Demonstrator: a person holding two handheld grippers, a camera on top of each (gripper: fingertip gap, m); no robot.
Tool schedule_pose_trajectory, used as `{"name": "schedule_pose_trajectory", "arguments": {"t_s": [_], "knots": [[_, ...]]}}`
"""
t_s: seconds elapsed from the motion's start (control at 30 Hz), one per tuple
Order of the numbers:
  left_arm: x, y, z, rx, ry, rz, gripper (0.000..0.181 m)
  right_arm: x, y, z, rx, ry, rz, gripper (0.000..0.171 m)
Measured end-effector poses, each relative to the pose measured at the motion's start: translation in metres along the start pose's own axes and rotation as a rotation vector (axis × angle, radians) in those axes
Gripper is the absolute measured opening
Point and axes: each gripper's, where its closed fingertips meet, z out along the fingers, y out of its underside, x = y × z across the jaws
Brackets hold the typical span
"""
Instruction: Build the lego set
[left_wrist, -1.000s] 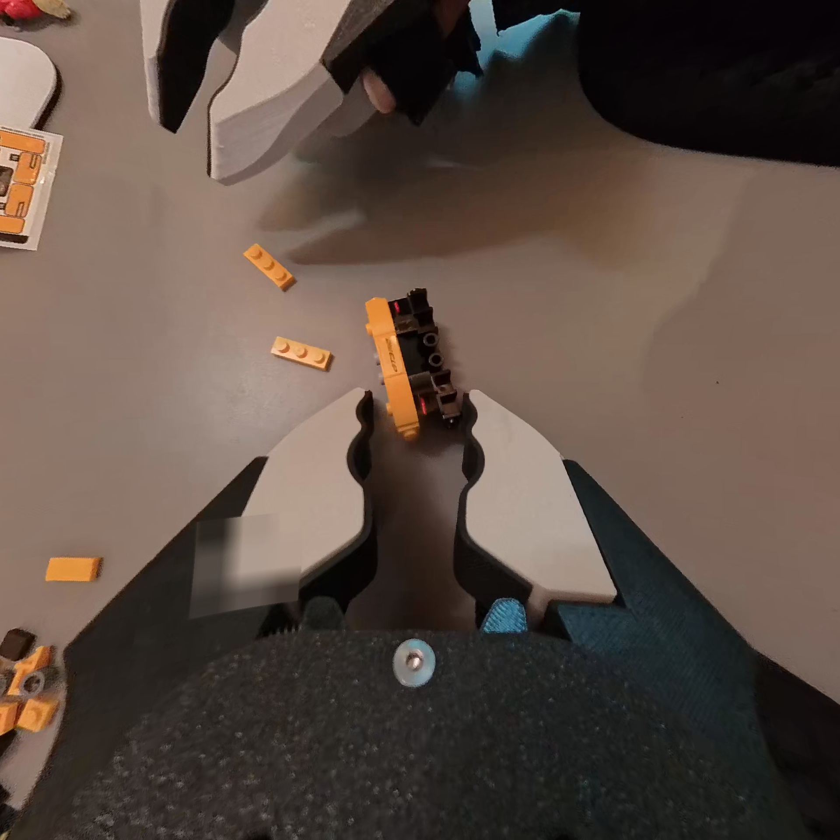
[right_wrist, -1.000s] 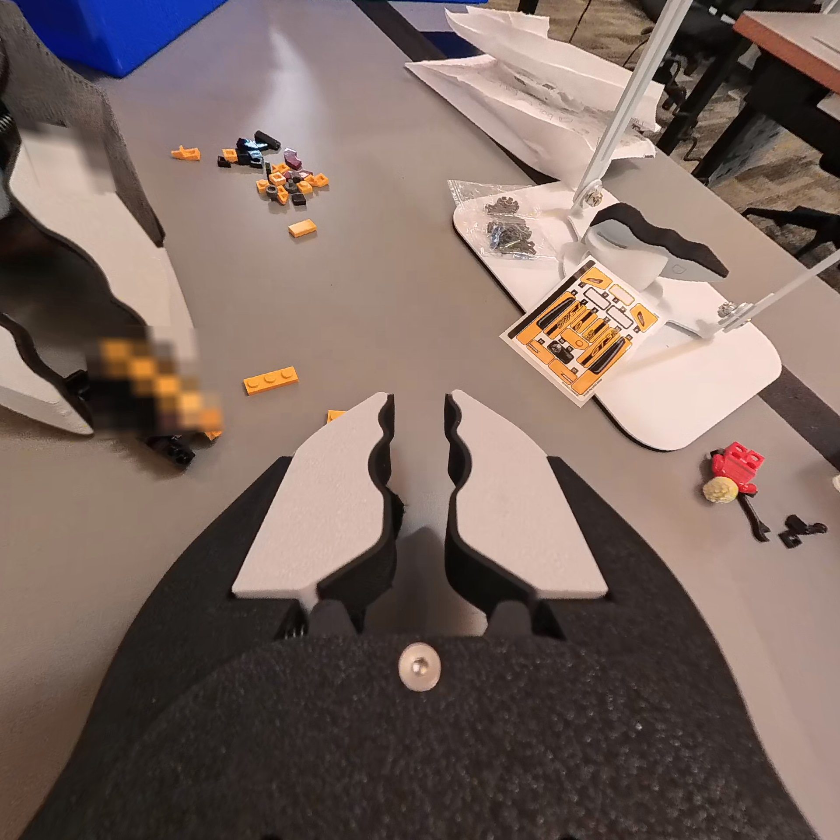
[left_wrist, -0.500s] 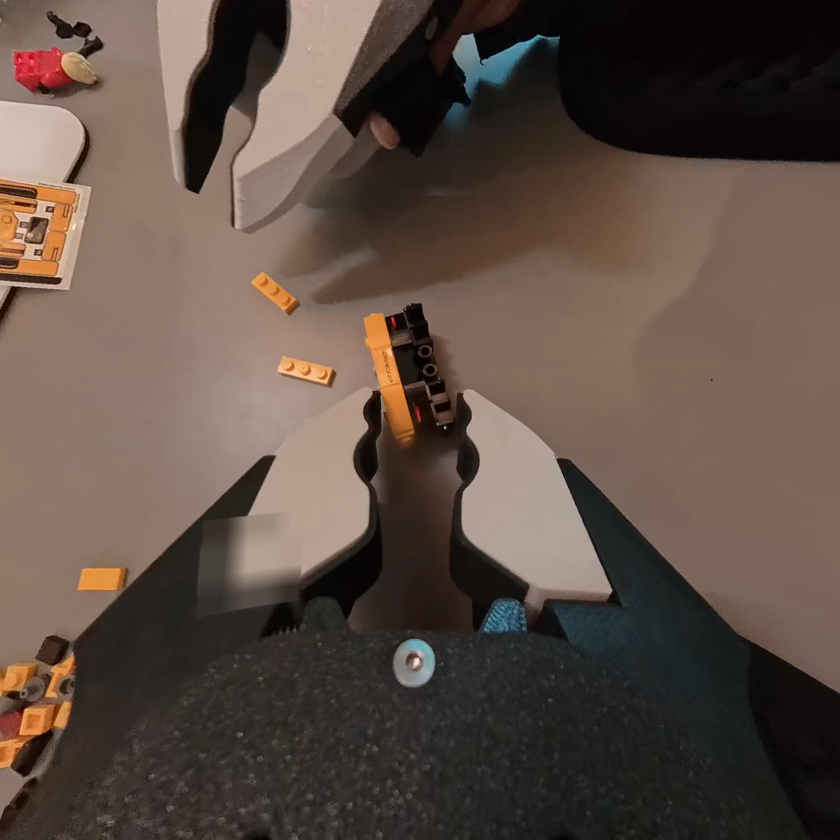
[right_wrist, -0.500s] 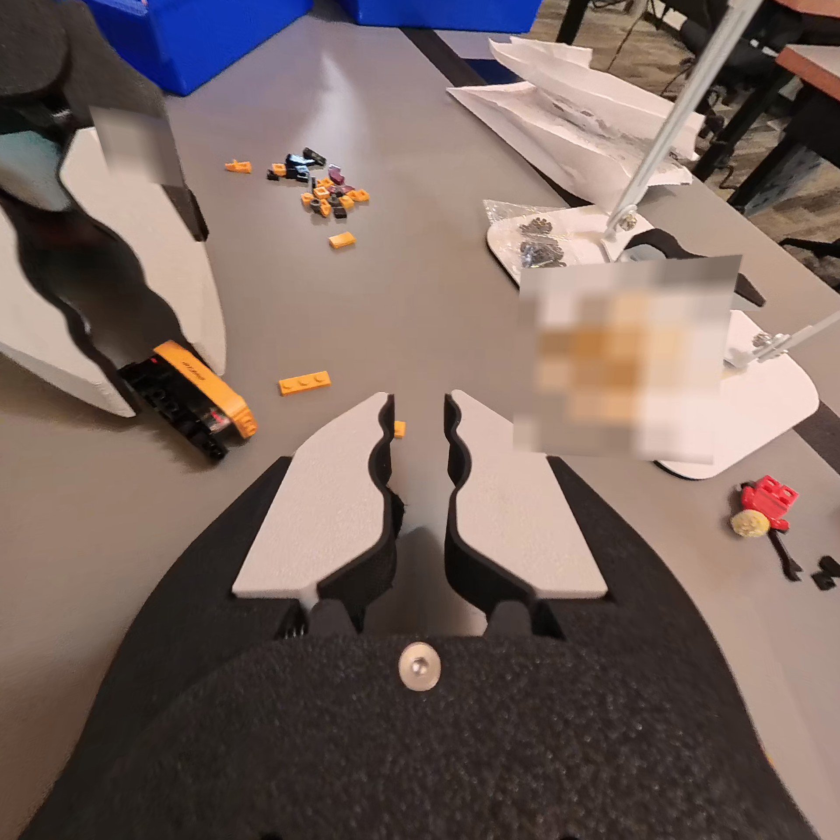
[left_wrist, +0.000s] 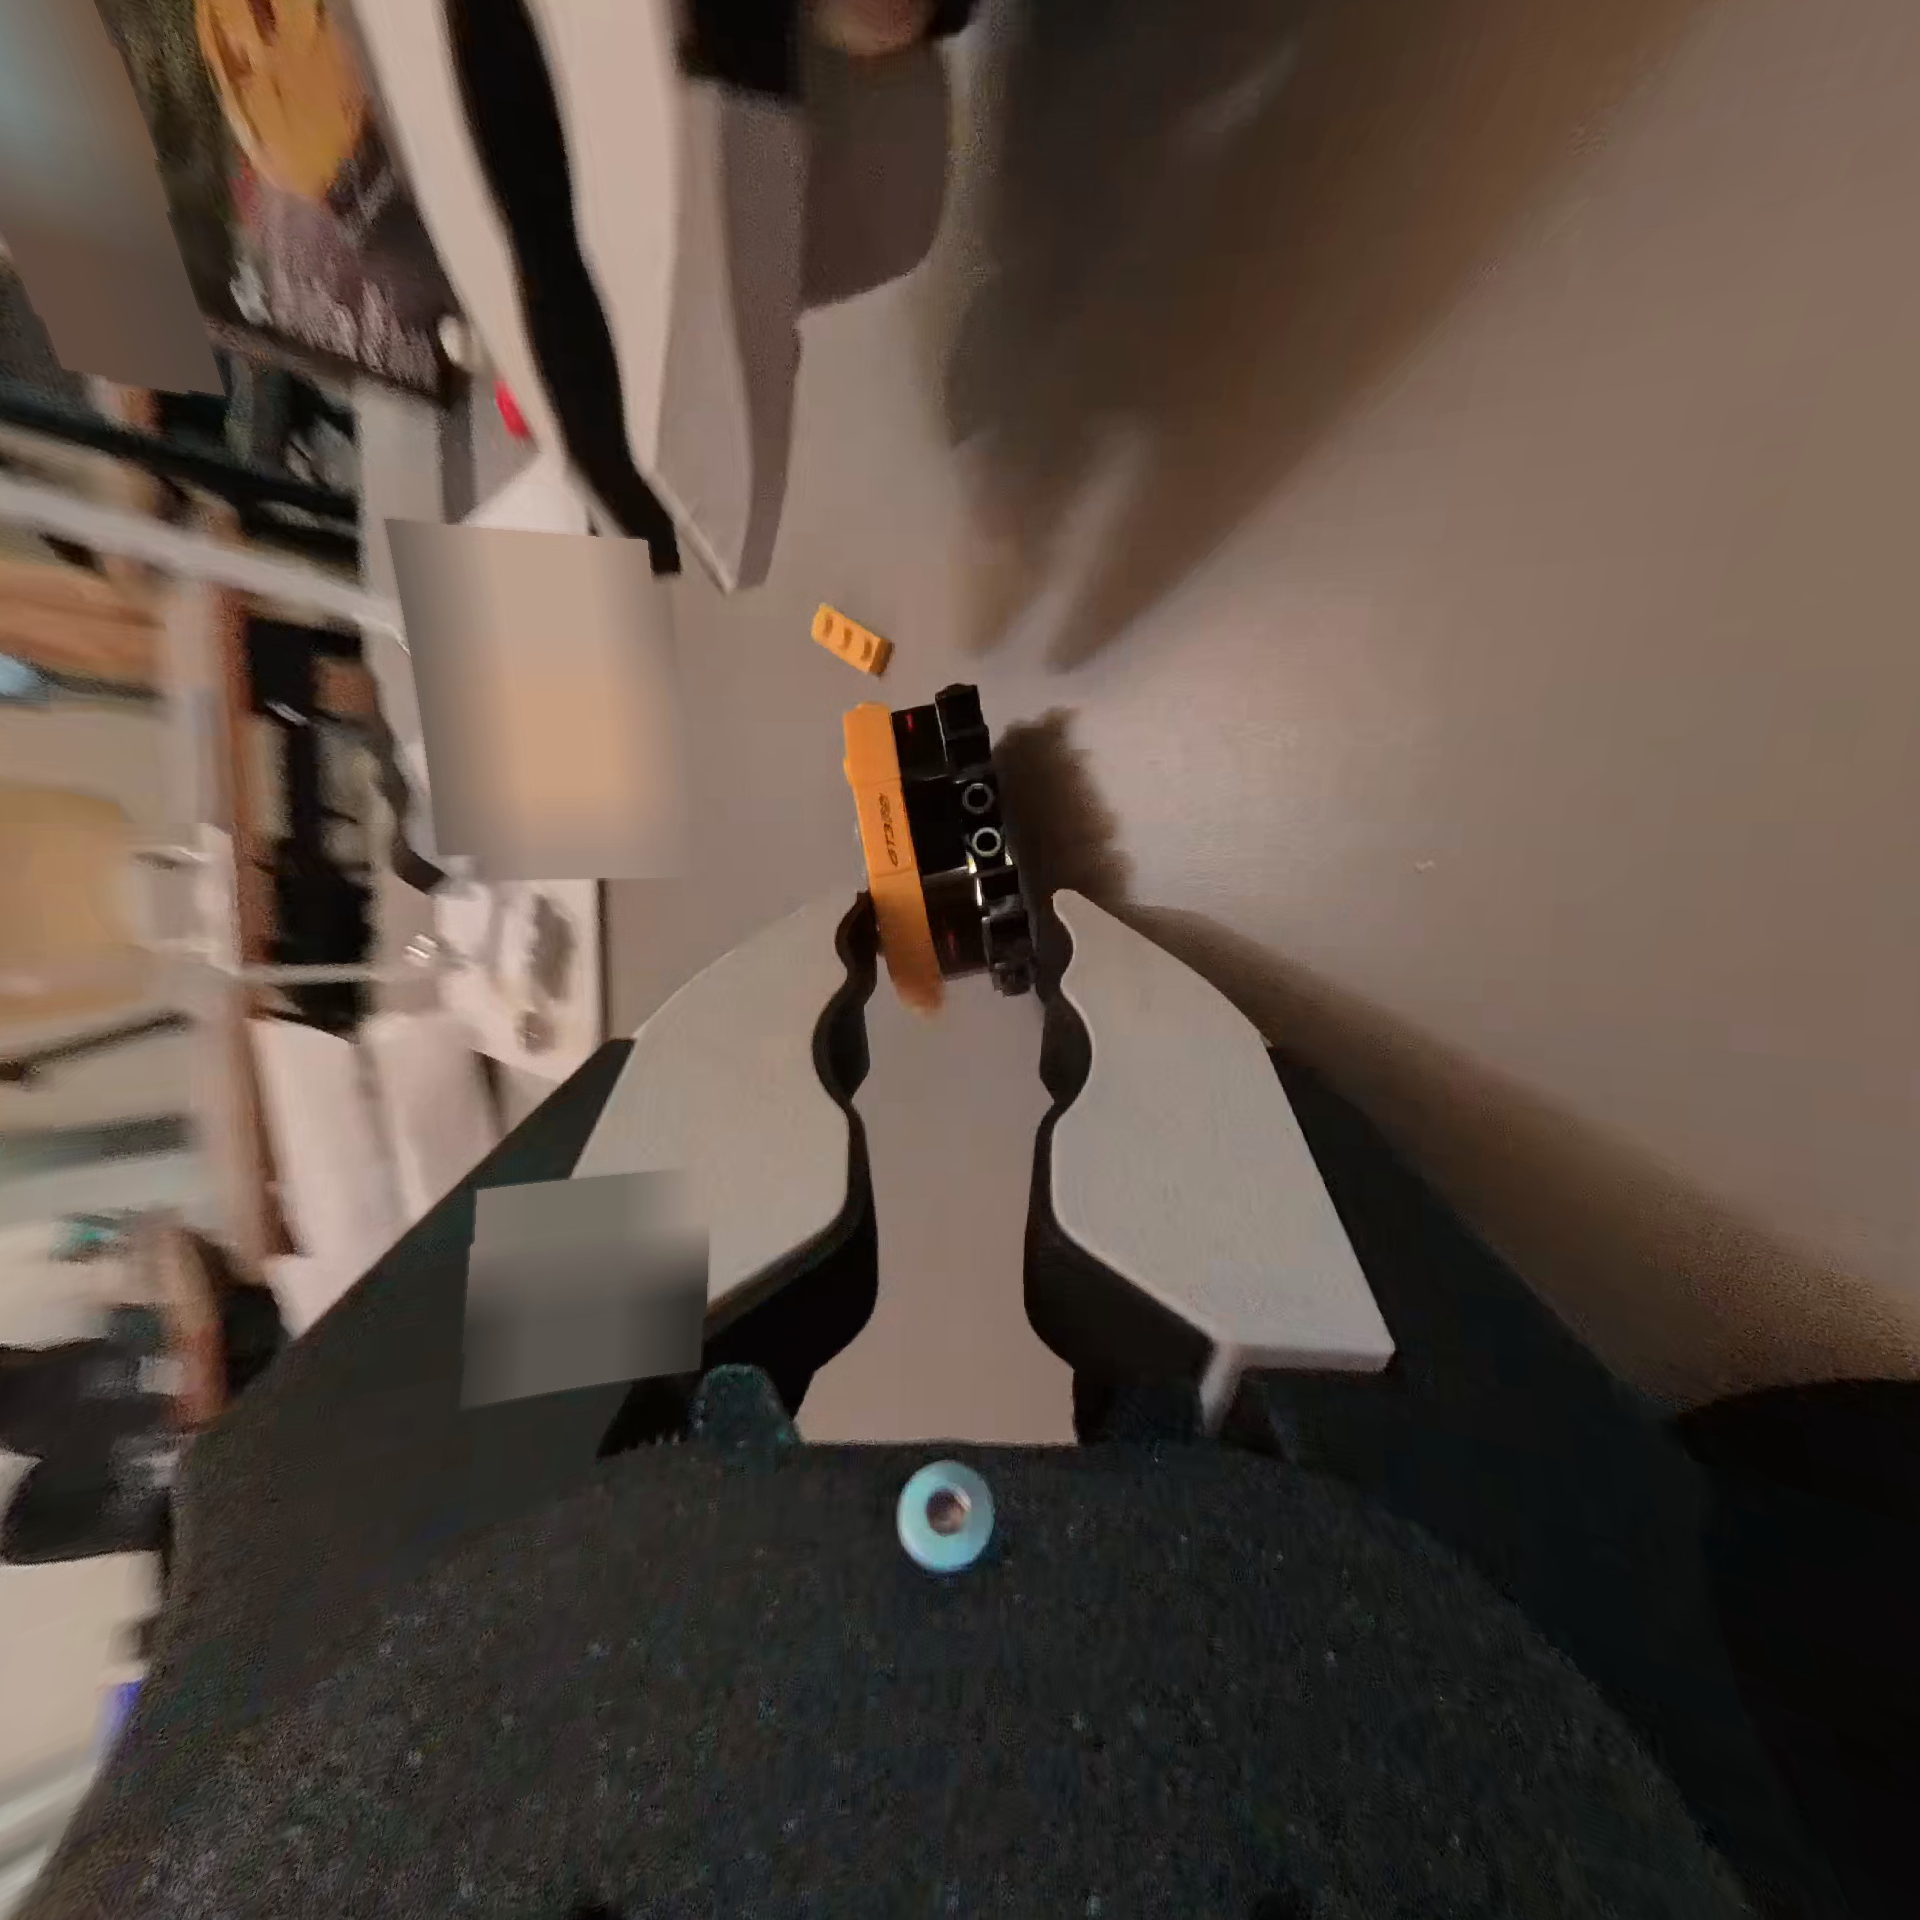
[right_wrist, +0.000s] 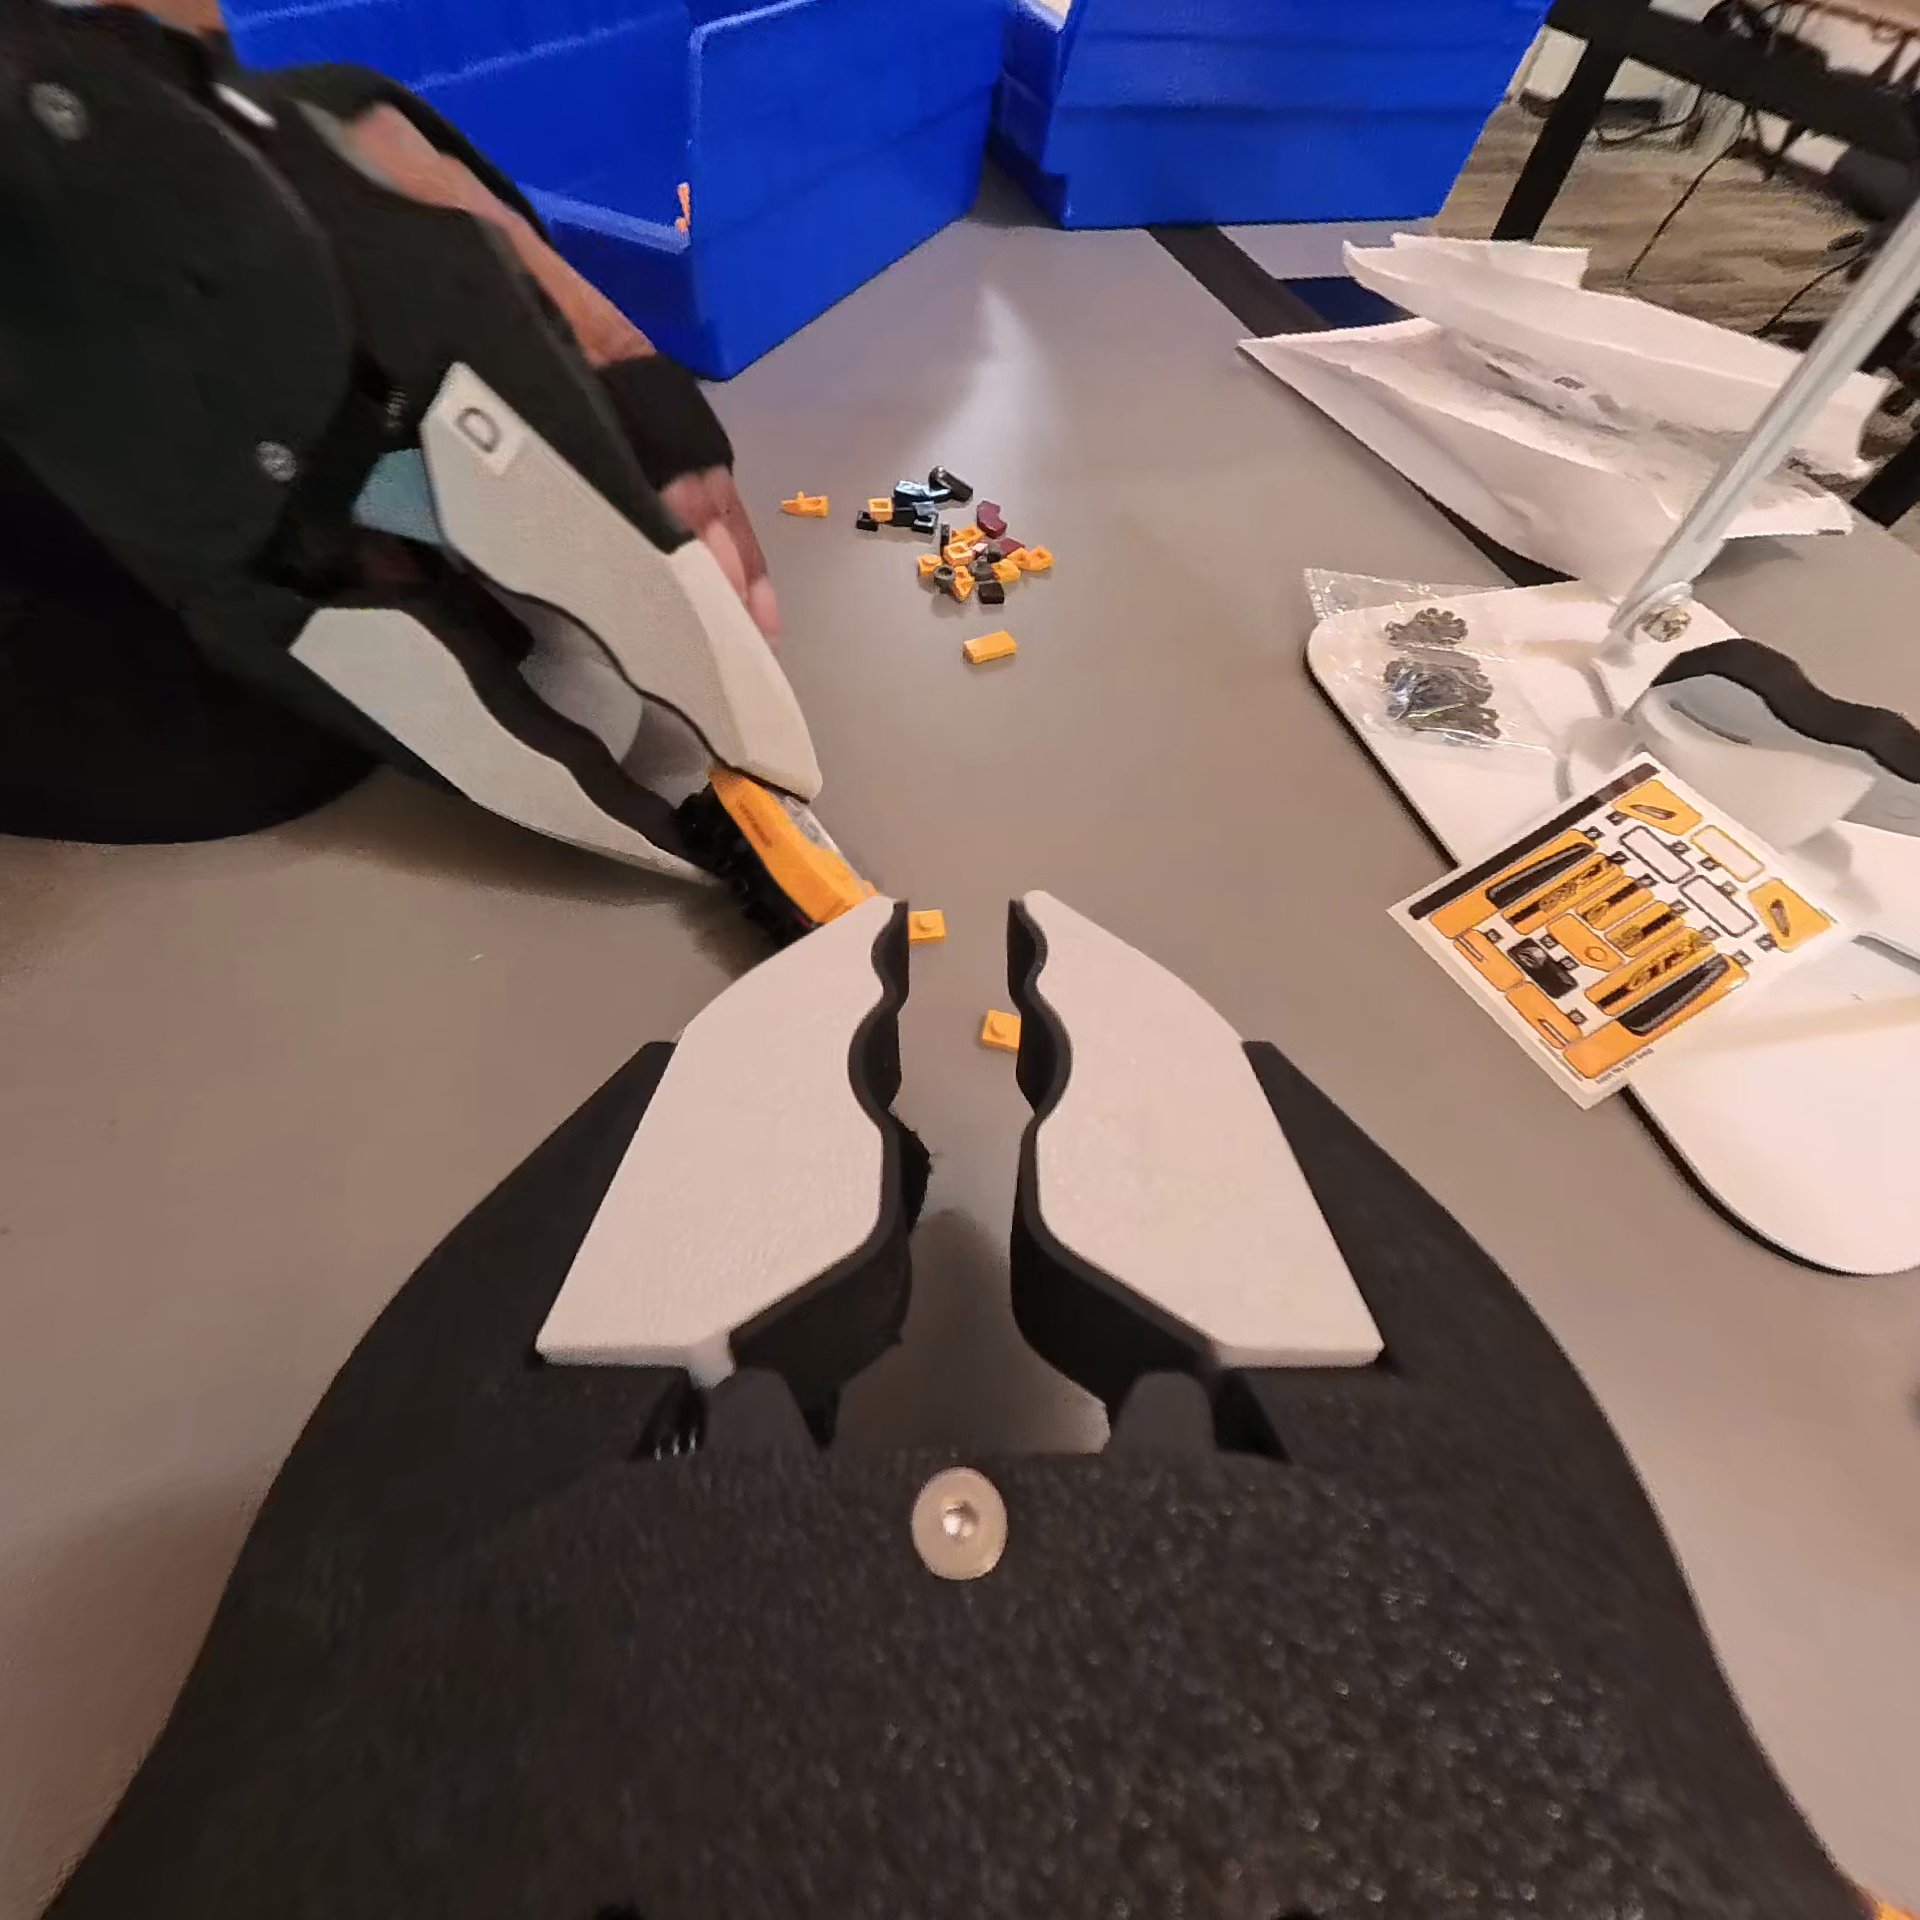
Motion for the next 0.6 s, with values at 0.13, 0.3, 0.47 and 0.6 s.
{"name": "schedule_pose_trajectory", "arguments": {"t_s": [0.13,0.3,0.47,0.6], "knots": [[0.008,-0.012,-0.004,0.021,-0.014,0.143,0.029,-0.007,0.003,0.002,-0.019,-0.042,-0.005,0.018],[0.019,-0.022,-0.009,0.108,0.081,0.09,0.042,-0.016,0.006,0.004,-0.041,-0.086,-0.024,0.018],[0.021,-0.032,-0.023,0.26,0.253,-0.175,0.048,-0.023,0.007,0.003,-0.049,-0.123,-0.031,0.018],[0.012,-0.023,-0.021,0.316,0.346,-0.423,0.051,-0.033,0.011,0.0,-0.077,-0.19,-0.033,0.018]]}}
